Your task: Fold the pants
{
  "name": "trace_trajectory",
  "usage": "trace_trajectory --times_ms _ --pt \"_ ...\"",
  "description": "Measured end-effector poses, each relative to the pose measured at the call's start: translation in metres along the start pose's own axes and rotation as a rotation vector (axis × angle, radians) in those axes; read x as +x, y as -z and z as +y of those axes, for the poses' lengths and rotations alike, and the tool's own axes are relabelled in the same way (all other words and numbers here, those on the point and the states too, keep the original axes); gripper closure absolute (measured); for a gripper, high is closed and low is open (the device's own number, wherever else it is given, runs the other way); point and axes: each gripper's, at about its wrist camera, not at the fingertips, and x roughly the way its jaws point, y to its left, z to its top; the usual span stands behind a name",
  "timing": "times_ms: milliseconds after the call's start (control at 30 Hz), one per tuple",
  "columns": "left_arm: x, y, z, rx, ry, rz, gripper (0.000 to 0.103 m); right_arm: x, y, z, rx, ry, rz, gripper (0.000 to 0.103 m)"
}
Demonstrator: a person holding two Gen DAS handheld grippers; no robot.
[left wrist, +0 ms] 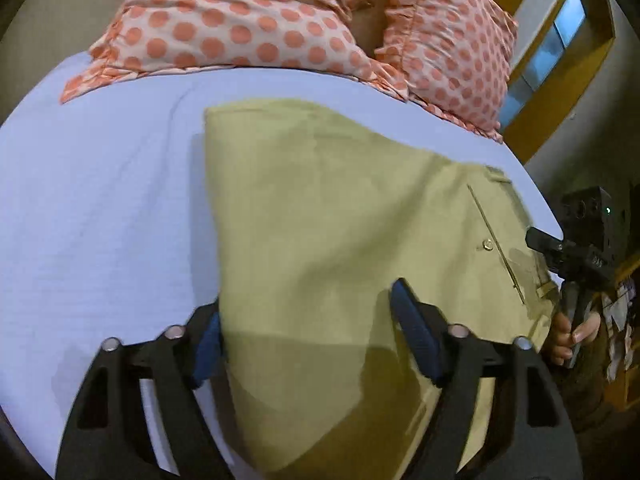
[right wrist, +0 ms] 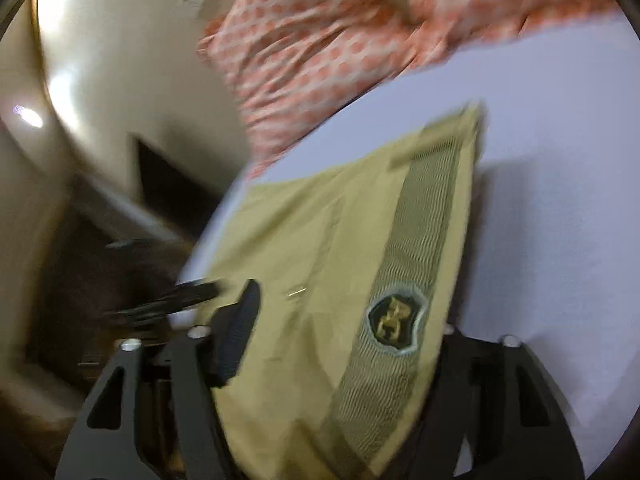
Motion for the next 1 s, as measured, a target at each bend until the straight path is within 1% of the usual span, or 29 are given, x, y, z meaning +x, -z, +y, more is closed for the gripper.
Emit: trace_trajectory --times_ms 33,67,100,133,200,233,300,333,400,433,467,500,533,567,600,633,667,700,733,767,800,833,867,900,933,967,1000 --pt "0.001 -0.001 0.000 0.000 0.015 0.007 0.062 0.002 0.001 -0.003 0.024 -0.030 0.015 0.063" --pt "0.001 -0.003 0.000 -0.003 0.025 0.021 0.079 0.006 0.001 -0.007 0.050 -0.046 0.030 0.078" --pt "0.000 -0.005 -0.002 0.003 0.022 0.026 0.086 0.007 -0.002 -0.008 0.057 -0.045 0.033 0.083" --pt "-0.002 -0.010 -0.006 0.025 0.014 0.030 0.088 0.006 -0.007 -0.007 0.056 -0.041 0.030 0.084" --pt "-0.003 -0.022 -0.014 0.070 -0.011 0.011 0.091 0.002 -0.024 0.004 0.016 -0.017 0.010 0.085" --pt "-0.005 -0.035 -0.021 0.102 -0.033 -0.014 0.093 0.000 -0.036 0.011 -0.015 0.005 -0.008 0.085" --pt "-0.001 -0.061 -0.032 0.134 -0.074 -0.066 0.094 -0.003 -0.062 0.020 -0.052 0.043 -0.047 0.086" --pt "0.003 -0.079 -0.035 0.131 -0.089 -0.099 0.094 -0.004 -0.076 0.022 -0.066 0.070 -0.071 0.086" --pt "0.017 -0.105 -0.036 0.117 -0.112 -0.133 0.093 -0.005 -0.106 0.016 -0.065 0.154 -0.129 0.087" --pt "0.029 -0.119 -0.034 0.107 -0.145 -0.149 0.093 -0.004 -0.113 0.012 -0.056 0.185 -0.141 0.086" --pt "0.038 -0.126 -0.034 0.106 -0.187 -0.157 0.090 -0.001 -0.124 0.002 -0.040 0.252 -0.151 0.084" --pt "0.049 -0.132 -0.034 0.106 -0.252 -0.156 0.084 0.002 -0.128 -0.007 -0.023 0.311 -0.151 0.077" --pt "0.060 -0.137 -0.031 0.098 -0.334 -0.144 0.084 0.005 -0.132 -0.016 -0.002 0.405 -0.145 0.073" --pt "0.064 -0.137 -0.028 0.095 -0.393 -0.136 0.081 0.005 -0.132 -0.023 0.008 0.539 -0.141 0.064" --pt "0.063 -0.134 -0.025 0.090 -0.448 -0.140 0.079 0.001 -0.131 -0.025 0.008 0.645 -0.147 0.063" --pt "0.054 -0.126 -0.022 0.085 -0.516 -0.163 0.076 -0.006 -0.127 -0.023 -0.006 0.711 -0.167 0.062" --pt "0.044 -0.118 -0.020 0.082 -0.554 -0.179 0.062 -0.020 -0.117 -0.016 -0.036 0.775 -0.217 0.049" --pt "0.032 -0.108 -0.019 0.078 -0.582 -0.196 0.038 -0.029 -0.108 -0.007 -0.056 0.828 -0.253 0.022" --pt "0.014 -0.091 -0.022 0.064 -0.620 -0.226 0.025 -0.037 -0.098 0.004 -0.075 0.869 -0.289 0.010" --pt "-0.001 -0.077 -0.025 0.056 -0.632 -0.249 0.005 -0.045 -0.079 0.022 -0.108 0.905 -0.329 0.001" --pt "-0.014 -0.063 -0.030 0.058 -0.620 -0.269 0.002 -0.046 -0.069 0.032 -0.138 0.906 -0.338 0.001" --pt "-0.028 -0.041 -0.041 0.065 -0.575 -0.289 0.002 -0.046 -0.059 0.039 -0.162 0.900 -0.335 0.001" --pt "-0.034 -0.028 -0.048 0.067 -0.535 -0.290 0.002 -0.040 -0.043 0.052 -0.183 0.896 -0.321 0.001" --pt "-0.037 -0.015 -0.056 0.061 -0.489 -0.276 0.002 -0.032 -0.028 0.062 -0.190 0.899 -0.301 0.001" --pt "-0.038 -0.001 -0.064 0.054 -0.446 -0.255 0.002 -0.022 -0.022 0.069 -0.196 0.900 -0.279 0.001" --pt "-0.033 0.013 -0.073 0.055 -0.397 -0.223 0.002 -0.007 -0.008 0.075 -0.215 0.893 -0.237 0.001" --pt "-0.028 0.021 -0.080 0.060 -0.370 -0.196 0.002 0.005 0.002 0.078 -0.234 0.878 -0.210 0.001"
